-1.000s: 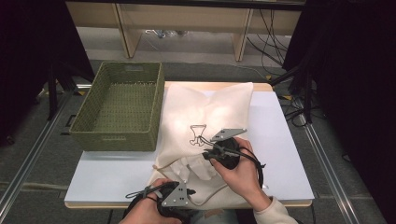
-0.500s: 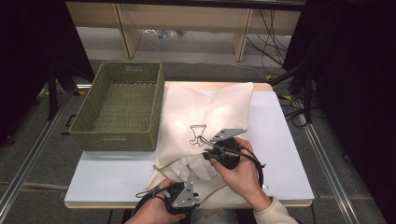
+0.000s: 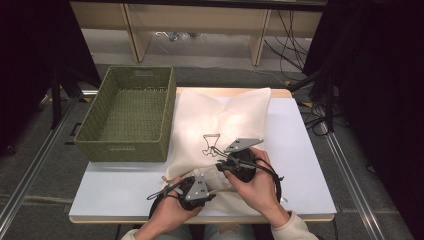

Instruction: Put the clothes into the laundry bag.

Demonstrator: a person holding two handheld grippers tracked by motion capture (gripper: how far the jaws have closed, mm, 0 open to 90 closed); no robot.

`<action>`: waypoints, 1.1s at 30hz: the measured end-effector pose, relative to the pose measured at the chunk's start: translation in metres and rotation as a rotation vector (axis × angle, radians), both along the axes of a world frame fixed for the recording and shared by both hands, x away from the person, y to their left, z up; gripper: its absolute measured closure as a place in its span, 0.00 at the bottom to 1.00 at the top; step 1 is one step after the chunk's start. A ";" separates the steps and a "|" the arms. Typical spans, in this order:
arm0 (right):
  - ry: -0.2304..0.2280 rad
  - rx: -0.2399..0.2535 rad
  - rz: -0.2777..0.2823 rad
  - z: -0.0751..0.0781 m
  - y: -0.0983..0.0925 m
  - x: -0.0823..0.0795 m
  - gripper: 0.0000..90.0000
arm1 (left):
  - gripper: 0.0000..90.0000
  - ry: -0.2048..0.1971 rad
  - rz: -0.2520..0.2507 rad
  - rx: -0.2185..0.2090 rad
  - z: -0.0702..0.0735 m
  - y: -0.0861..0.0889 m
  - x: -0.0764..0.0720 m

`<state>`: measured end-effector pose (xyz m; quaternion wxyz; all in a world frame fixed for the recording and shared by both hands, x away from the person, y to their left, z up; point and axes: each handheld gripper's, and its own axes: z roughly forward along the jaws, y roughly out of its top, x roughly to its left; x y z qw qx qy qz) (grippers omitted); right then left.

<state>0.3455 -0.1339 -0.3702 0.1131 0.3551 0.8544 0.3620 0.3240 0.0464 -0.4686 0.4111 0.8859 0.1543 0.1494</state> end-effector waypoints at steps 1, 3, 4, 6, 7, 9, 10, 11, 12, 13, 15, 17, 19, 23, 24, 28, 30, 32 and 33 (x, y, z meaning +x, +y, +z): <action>0.000 0.000 0.000 0.000 0.000 0.000 0.96 | 0.95 0.000 0.000 0.000 0.000 0.000 0.000; -0.001 -0.002 0.000 -0.001 0.000 0.000 0.96 | 0.95 -0.026 0.031 -0.012 0.004 -0.001 0.007; -0.002 0.000 -0.004 -0.001 -0.001 0.001 0.96 | 0.95 -0.050 0.041 -0.027 0.008 -0.002 0.009; -0.028 0.003 -0.007 -0.003 -0.001 0.003 0.96 | 0.95 -0.065 0.019 -0.036 0.013 -0.003 0.004; -0.028 0.003 -0.007 -0.003 -0.001 0.003 0.96 | 0.95 -0.065 0.019 -0.036 0.013 -0.003 0.004; -0.019 -0.001 0.013 -0.003 -0.003 0.004 0.96 | 0.94 -0.080 -0.017 -0.048 0.018 -0.002 -0.002; -0.019 -0.002 0.012 -0.003 -0.003 0.004 0.96 | 0.94 -0.087 -0.017 -0.071 0.020 -0.002 -0.006; -0.029 0.006 0.009 -0.004 -0.002 0.004 0.95 | 0.94 -0.093 -0.016 -0.083 0.024 0.000 -0.009; -0.027 -0.019 0.023 -0.005 -0.002 0.005 0.95 | 0.94 -0.118 -0.003 -0.113 0.031 0.004 -0.013; -0.009 -0.020 0.013 -0.005 -0.001 0.005 0.95 | 0.94 -0.127 -0.005 -0.115 0.035 0.007 -0.014; -0.025 -0.016 -0.001 -0.007 -0.001 0.005 0.95 | 0.94 -0.135 -0.012 -0.117 0.038 0.009 -0.015; -0.017 -0.030 0.015 -0.008 -0.001 0.007 0.94 | 0.94 -0.146 -0.012 -0.120 0.042 0.011 -0.015; -0.016 -0.029 0.015 -0.008 -0.001 0.007 0.94 | 0.93 -0.127 -0.002 -0.117 0.039 0.012 -0.012; -0.010 -0.032 0.019 -0.007 -0.001 0.006 0.90 | 0.91 -0.120 -0.004 -0.103 0.036 0.011 -0.009; -0.010 -0.032 0.019 -0.007 -0.001 0.006 0.90 | 0.91 -0.121 -0.001 -0.104 0.037 0.010 -0.009; -0.041 -0.022 0.029 -0.006 0.000 0.005 0.81 | 0.89 -0.126 0.011 -0.122 0.040 0.013 -0.008; -0.038 -0.023 0.038 -0.001 -0.001 0.003 0.77 | 0.88 -0.123 0.014 -0.125 0.040 0.013 -0.008; -0.050 -0.018 0.048 0.002 0.000 0.001 0.71 | 0.87 -0.114 0.020 -0.121 0.039 0.014 -0.006; -0.050 -0.018 0.048 0.002 0.000 0.001 0.71 | 0.86 -0.114 0.020 -0.121 0.039 0.014 -0.006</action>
